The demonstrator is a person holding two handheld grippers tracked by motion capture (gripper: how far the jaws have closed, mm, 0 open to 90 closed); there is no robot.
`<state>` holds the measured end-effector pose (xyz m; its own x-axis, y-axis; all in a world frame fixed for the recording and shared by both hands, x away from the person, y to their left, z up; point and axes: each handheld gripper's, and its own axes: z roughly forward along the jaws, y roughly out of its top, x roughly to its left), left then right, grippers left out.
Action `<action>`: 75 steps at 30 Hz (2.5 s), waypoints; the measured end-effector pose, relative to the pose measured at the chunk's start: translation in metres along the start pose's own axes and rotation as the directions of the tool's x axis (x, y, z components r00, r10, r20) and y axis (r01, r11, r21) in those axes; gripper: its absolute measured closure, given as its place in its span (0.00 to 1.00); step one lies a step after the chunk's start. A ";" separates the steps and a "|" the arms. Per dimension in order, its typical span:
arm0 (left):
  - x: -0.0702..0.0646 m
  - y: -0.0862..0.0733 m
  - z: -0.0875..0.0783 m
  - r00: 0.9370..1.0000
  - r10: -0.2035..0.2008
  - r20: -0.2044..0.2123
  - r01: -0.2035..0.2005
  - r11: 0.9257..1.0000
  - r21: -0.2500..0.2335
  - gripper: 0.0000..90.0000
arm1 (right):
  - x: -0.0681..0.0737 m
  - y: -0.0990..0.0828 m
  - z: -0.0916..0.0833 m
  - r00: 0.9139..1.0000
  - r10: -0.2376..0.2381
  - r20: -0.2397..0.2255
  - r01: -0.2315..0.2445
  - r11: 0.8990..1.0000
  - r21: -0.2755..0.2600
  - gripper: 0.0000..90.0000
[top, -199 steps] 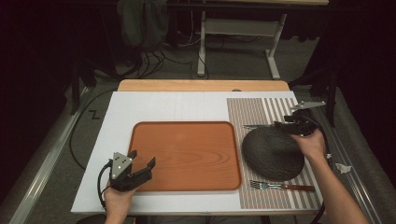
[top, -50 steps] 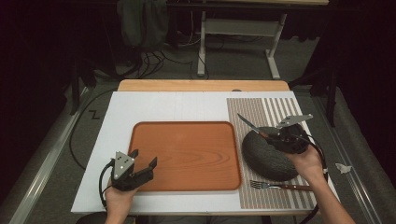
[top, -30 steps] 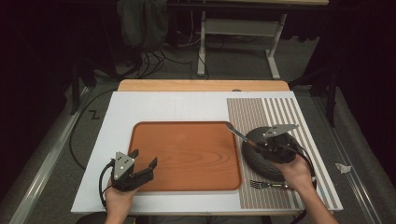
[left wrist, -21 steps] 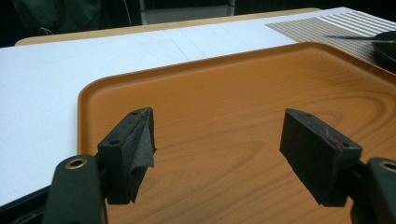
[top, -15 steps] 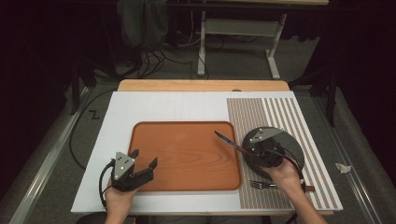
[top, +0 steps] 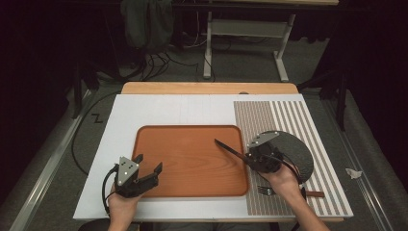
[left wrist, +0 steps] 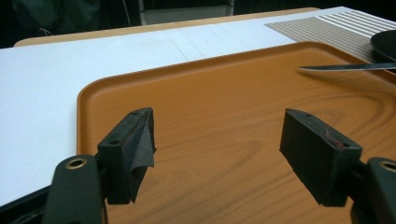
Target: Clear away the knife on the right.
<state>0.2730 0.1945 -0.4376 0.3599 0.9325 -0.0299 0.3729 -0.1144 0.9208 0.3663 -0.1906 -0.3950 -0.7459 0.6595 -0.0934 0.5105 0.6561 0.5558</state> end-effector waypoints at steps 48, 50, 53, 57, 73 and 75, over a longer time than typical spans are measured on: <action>-0.001 0.000 -0.001 1.000 0.006 0.006 -0.006 1.000 -0.001 0.30 | 0.040 0.006 0.038 0.997 -0.030 -0.068 0.035 0.997 0.071 0.86; -0.001 0.000 -0.001 1.000 0.004 0.005 -0.004 1.000 -0.004 0.30 | 0.041 0.005 0.039 0.997 -0.034 -0.067 0.039 0.996 0.075 0.86; 0.000 0.000 -0.002 1.000 0.004 0.003 -0.004 1.000 -0.005 0.30 | 0.041 0.005 0.039 0.997 -0.037 -0.070 0.042 0.996 0.073 0.85; 0.000 0.000 -0.002 1.000 0.003 0.003 -0.003 1.000 -0.008 0.30 | 0.041 0.004 0.039 0.997 -0.038 -0.069 0.043 0.996 0.079 0.81; 0.000 0.000 -0.002 1.000 -0.001 0.000 0.001 1.000 -0.005 0.30 | 0.051 0.014 0.034 0.991 -0.112 -0.079 0.110 0.994 -0.030 0.93; 0.000 0.000 -0.002 1.000 -0.001 0.000 0.001 1.000 -0.005 0.30 | 0.052 0.015 0.038 0.988 -0.120 -0.092 0.118 0.993 -0.022 0.95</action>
<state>0.2711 0.1949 -0.4372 0.3592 0.9328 -0.0311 0.3687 -0.1112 0.9229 0.3514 -0.1320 -0.4227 -0.8380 0.5393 -0.0828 0.4088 0.7212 0.5592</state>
